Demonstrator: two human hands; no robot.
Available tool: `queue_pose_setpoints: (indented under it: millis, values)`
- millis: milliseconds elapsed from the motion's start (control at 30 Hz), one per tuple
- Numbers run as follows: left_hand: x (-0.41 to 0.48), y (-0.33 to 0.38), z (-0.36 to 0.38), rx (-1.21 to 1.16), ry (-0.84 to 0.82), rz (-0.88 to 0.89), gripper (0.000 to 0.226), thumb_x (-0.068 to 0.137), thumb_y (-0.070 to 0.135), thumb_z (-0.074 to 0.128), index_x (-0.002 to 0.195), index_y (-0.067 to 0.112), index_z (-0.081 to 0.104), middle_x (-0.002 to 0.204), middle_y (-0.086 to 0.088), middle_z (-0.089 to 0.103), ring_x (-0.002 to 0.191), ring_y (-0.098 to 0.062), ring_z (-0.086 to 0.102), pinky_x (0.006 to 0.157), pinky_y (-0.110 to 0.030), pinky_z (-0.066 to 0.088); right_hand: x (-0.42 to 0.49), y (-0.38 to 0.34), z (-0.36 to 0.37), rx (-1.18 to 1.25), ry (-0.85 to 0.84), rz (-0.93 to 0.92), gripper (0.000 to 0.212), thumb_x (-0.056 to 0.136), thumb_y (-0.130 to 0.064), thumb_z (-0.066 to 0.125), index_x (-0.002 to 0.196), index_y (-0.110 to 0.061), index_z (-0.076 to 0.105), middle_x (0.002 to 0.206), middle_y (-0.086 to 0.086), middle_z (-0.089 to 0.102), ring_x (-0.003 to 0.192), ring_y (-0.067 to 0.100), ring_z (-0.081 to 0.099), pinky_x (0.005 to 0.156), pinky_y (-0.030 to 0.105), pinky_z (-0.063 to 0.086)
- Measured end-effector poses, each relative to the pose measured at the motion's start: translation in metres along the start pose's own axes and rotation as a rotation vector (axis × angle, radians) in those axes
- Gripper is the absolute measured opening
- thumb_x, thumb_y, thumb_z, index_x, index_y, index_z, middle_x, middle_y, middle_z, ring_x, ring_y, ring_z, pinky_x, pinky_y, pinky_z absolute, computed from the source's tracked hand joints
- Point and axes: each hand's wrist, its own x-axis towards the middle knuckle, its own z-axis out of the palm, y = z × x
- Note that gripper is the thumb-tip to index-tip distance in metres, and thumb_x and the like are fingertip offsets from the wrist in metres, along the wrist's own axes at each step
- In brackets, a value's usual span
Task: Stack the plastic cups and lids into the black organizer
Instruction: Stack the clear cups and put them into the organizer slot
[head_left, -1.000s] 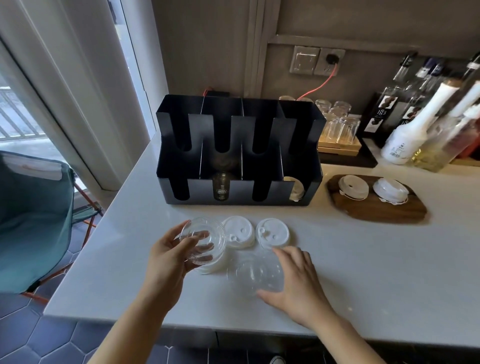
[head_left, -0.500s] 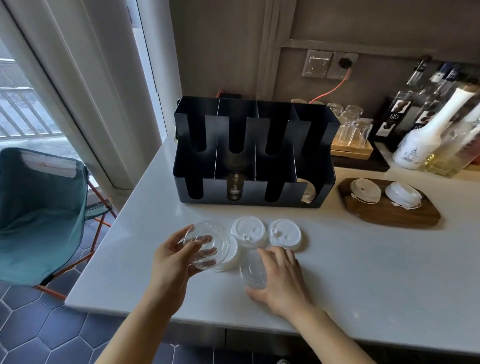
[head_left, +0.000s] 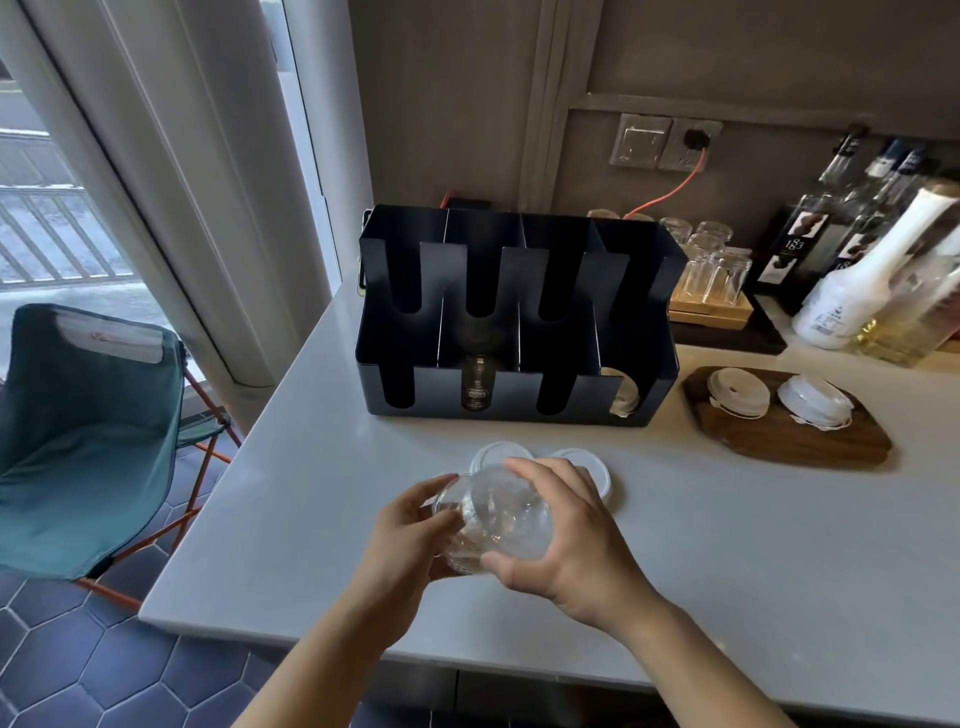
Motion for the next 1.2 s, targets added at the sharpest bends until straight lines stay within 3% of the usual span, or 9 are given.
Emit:
queue_pose_setpoints:
  millis: [167, 300, 433, 500, 633, 800, 933, 1100, 1200]
  values:
    - [-0.001, 0.002, 0.004, -0.124, -0.074, -0.041, 0.031, 0.098, 0.003, 0.051, 0.115, 0.013, 0.074, 0.108, -0.021, 0.076, 0.085, -0.037, 0.072, 0.067, -0.046, 0.061, 0.002, 0.004, 0.004, -0.044, -0.025, -0.019, 0.084, 0.067, -0.058, 0.077, 0.141, -0.037, 0.043, 0.126, -0.021, 0.036, 0.122, -0.004, 0.030, 0.096, 0.003, 0.024]
    - [-0.002, -0.001, 0.008, -0.128, -0.077, -0.053, 0.033, 0.102, 0.026, 0.049, 0.118, 0.011, 0.073, 0.106, -0.021, 0.073, 0.085, -0.036, 0.071, 0.062, -0.042, 0.058, 0.001, 0.006, 0.007, -0.063, -0.039, -0.037, 0.089, 0.067, -0.069, 0.072, 0.143, -0.036, 0.041, 0.131, -0.019, 0.036, 0.126, 0.000, 0.030, 0.100, 0.007, 0.026]
    - [-0.001, -0.005, 0.015, -0.109, -0.107, -0.023, 0.042, 0.104, 0.040, 0.048, 0.127, 0.011, 0.067, 0.122, -0.024, 0.071, 0.111, -0.044, 0.069, 0.094, -0.062, 0.055, 0.002, 0.004, 0.016, -0.078, -0.058, -0.067, 0.090, 0.071, -0.072, 0.068, 0.147, -0.037, 0.035, 0.143, -0.019, 0.029, 0.131, 0.003, 0.027, 0.108, 0.019, 0.029]
    - [-0.001, -0.005, 0.015, -0.058, -0.150, 0.037, 0.036, 0.096, 0.033, 0.064, 0.126, 0.013, 0.068, 0.124, -0.025, 0.070, 0.116, -0.045, 0.066, 0.100, -0.066, 0.049, 0.002, 0.005, 0.019, -0.060, -0.053, -0.060, 0.091, 0.072, -0.066, 0.072, 0.149, -0.038, 0.032, 0.148, -0.019, 0.023, 0.136, 0.002, 0.023, 0.111, 0.022, 0.031]
    - [0.001, -0.003, 0.014, -0.015, -0.145, 0.092, 0.039, 0.084, 0.011, 0.072, 0.123, 0.016, 0.070, 0.116, -0.024, 0.073, 0.106, -0.043, 0.071, 0.078, -0.044, 0.059, -0.001, 0.004, 0.012, 0.079, -0.090, -0.010, 0.099, 0.070, -0.056, 0.079, 0.152, -0.041, 0.024, 0.155, -0.023, 0.012, 0.144, -0.007, 0.010, 0.111, 0.014, 0.022]
    - [0.005, 0.001, 0.015, -0.046, -0.089, 0.111, 0.041, 0.088, 0.002, 0.069, 0.128, 0.011, 0.064, 0.115, -0.022, 0.074, 0.097, -0.037, 0.073, 0.069, -0.039, 0.060, 0.002, 0.002, 0.001, 0.508, -0.021, 0.309, 0.074, 0.082, -0.062, 0.059, 0.147, -0.039, 0.031, 0.147, -0.015, 0.040, 0.128, 0.000, 0.047, 0.106, 0.026, 0.042]
    - [0.008, -0.004, 0.021, -0.078, -0.081, 0.112, 0.041, 0.093, 0.000, 0.063, 0.132, 0.013, 0.061, 0.118, -0.022, 0.072, 0.099, -0.034, 0.073, 0.073, -0.040, 0.060, 0.004, -0.011, 0.015, 0.757, 0.023, 0.424, 0.077, 0.086, -0.056, 0.049, 0.153, -0.028, 0.024, 0.147, -0.015, 0.037, 0.137, 0.002, 0.038, 0.117, 0.034, 0.033]
    - [0.009, -0.015, 0.035, -0.050, -0.055, 0.108, 0.039, 0.100, 0.003, 0.053, 0.130, 0.027, 0.058, 0.120, -0.014, 0.073, 0.104, -0.030, 0.072, 0.080, -0.040, 0.059, 0.012, -0.014, 0.028, 0.791, 0.081, 0.453, 0.058, 0.100, -0.037, 0.047, 0.152, -0.025, 0.025, 0.142, -0.018, 0.037, 0.132, -0.003, 0.036, 0.106, 0.014, 0.031]
    - [0.011, -0.012, 0.030, -0.052, -0.034, 0.123, 0.040, 0.097, 0.001, 0.058, 0.130, 0.024, 0.059, 0.114, -0.015, 0.074, 0.097, -0.029, 0.073, 0.079, -0.043, 0.060, 0.012, -0.003, 0.028, 0.755, 0.049, 0.441, 0.047, 0.101, -0.026, 0.053, 0.146, -0.026, 0.039, 0.143, -0.010, 0.052, 0.131, 0.002, 0.048, 0.114, 0.029, 0.037]
